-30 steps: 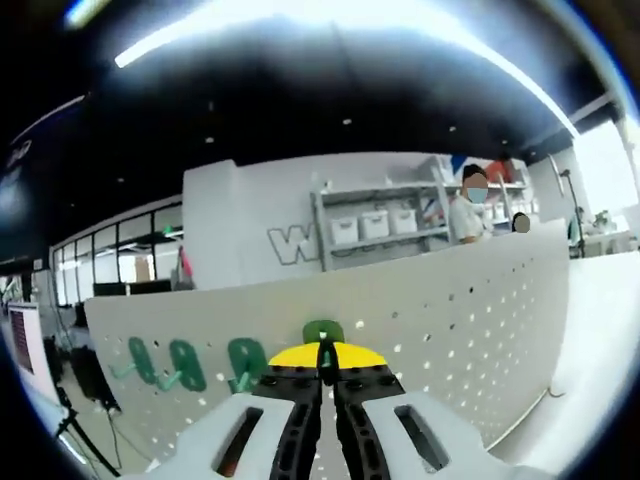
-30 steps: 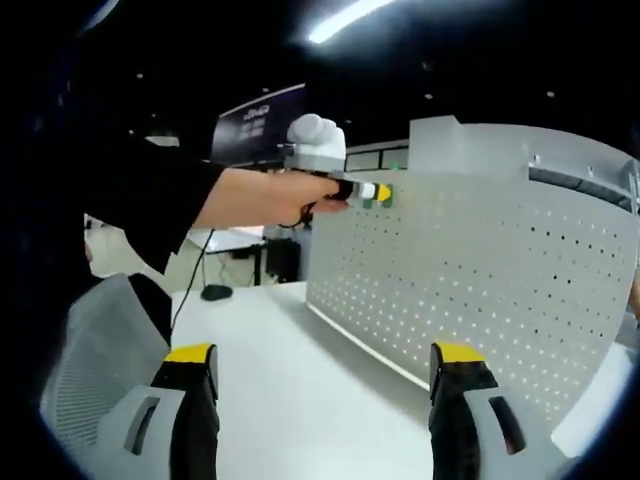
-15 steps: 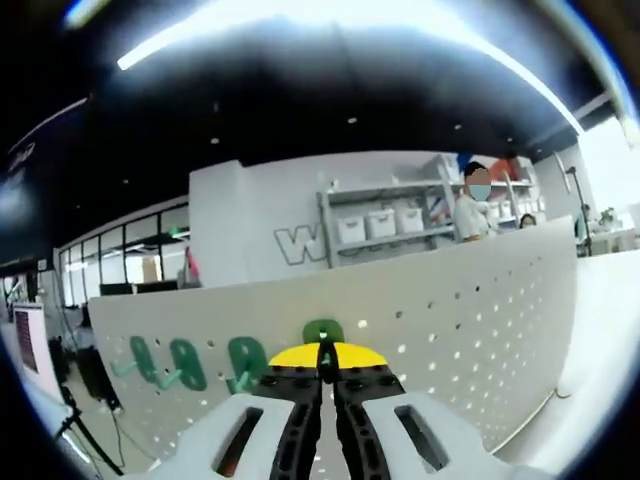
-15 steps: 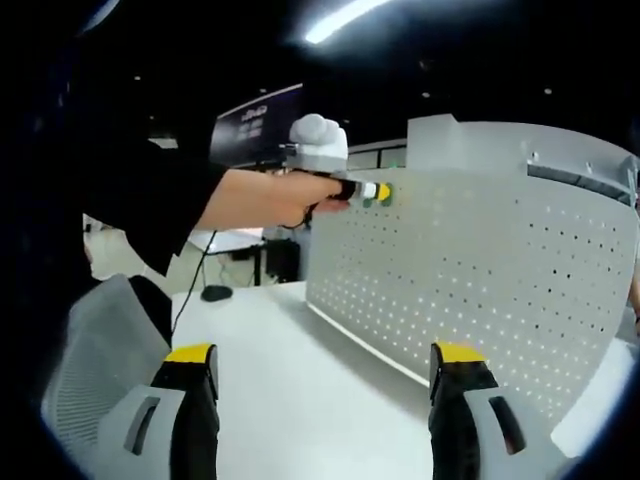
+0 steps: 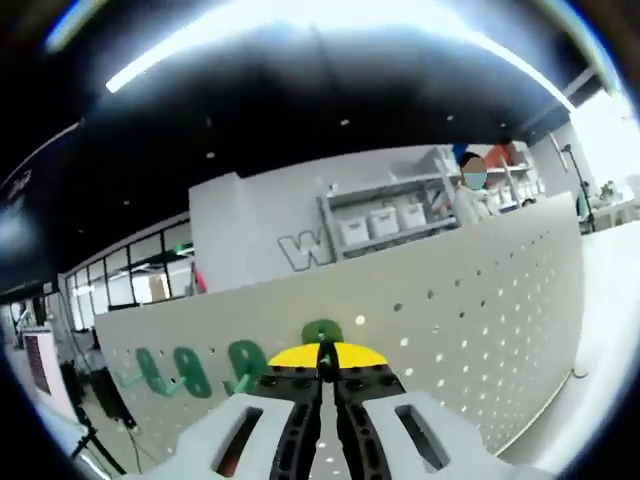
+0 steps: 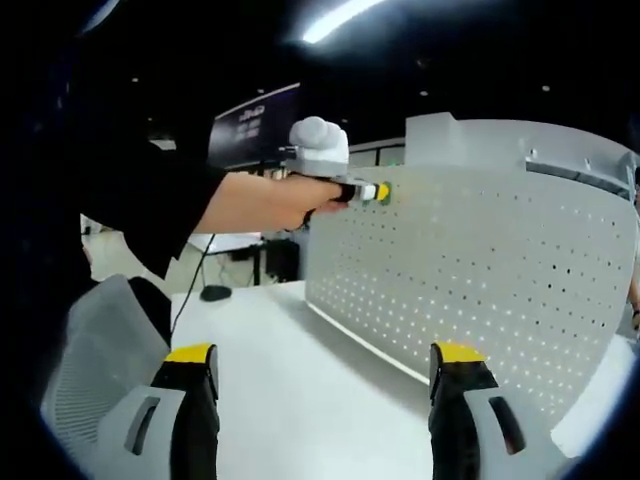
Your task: Insert the hook assembly into the mounting plate slot until the hook locks in place.
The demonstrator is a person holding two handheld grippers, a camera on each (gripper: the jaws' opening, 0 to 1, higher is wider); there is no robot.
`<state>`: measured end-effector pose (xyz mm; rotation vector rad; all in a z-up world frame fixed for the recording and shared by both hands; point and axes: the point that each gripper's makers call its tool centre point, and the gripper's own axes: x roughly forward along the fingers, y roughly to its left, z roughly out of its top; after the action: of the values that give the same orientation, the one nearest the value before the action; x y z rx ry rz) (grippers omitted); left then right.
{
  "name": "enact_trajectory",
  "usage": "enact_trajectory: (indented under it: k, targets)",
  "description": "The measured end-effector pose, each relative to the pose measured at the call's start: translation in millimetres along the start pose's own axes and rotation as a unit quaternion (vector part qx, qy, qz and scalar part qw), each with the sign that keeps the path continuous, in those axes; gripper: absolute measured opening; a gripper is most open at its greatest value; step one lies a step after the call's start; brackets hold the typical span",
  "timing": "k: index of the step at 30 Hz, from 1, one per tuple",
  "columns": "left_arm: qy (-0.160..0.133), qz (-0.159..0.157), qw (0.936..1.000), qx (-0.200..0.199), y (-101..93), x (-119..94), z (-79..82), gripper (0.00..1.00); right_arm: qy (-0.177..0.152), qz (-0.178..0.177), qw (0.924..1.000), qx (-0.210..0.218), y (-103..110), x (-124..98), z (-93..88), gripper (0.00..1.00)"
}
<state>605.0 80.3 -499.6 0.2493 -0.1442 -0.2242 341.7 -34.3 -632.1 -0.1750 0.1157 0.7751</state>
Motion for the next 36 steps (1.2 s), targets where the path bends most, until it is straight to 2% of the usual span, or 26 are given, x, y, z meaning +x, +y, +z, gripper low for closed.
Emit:
enact_trajectory:
  k: [6,10,17,20,24,30,34,36]
  targets:
    - [-0.001,0.001,1.0,-0.005,0.6,-1.2,-0.4,0.03,0.001,-0.003,1.0,0.001,-0.9,-1.5,-0.4,0.89]
    - [-0.004,-0.006,0.999,-0.043,2.1,-3.5,-0.9,0.04,0.003,-0.005,1.0,0.002,-2.5,-2.9,-1.2,0.89]
    - [0.004,-0.026,0.9985,-0.049,0.4,-5.7,-3.3,0.07,0.003,-0.004,1.0,-0.001,-0.9,-0.9,1.3,0.89]
    - [0.011,-0.024,0.998,-0.057,2.0,-7.8,-7.1,0.13,0.004,-0.003,1.0,-0.003,0.1,-0.4,1.8,0.89]
    - [0.009,-0.039,0.9977,-0.055,-1.5,-10.4,-9.9,0.13,0.005,-0.003,1.0,-0.004,0.5,-0.3,2.8,0.89]
    - [0.006,-0.056,0.9959,-0.071,-4.2,-20.2,-12.1,0.22,0.006,-0.003,1.0,-0.007,2.0,-0.5,4.3,0.89]
    - [0.012,-0.063,0.9952,-0.073,-3.8,-24.8,-15.3,0.32,0.009,0.002,0.9999,-0.008,6.3,2.4,3.3,0.89]
    - [0.011,-0.067,0.9949,-0.075,-4.6,-29.7,-14.2,0.33,0.011,0.004,0.9999,-0.009,8.4,4.0,3.5,0.89]
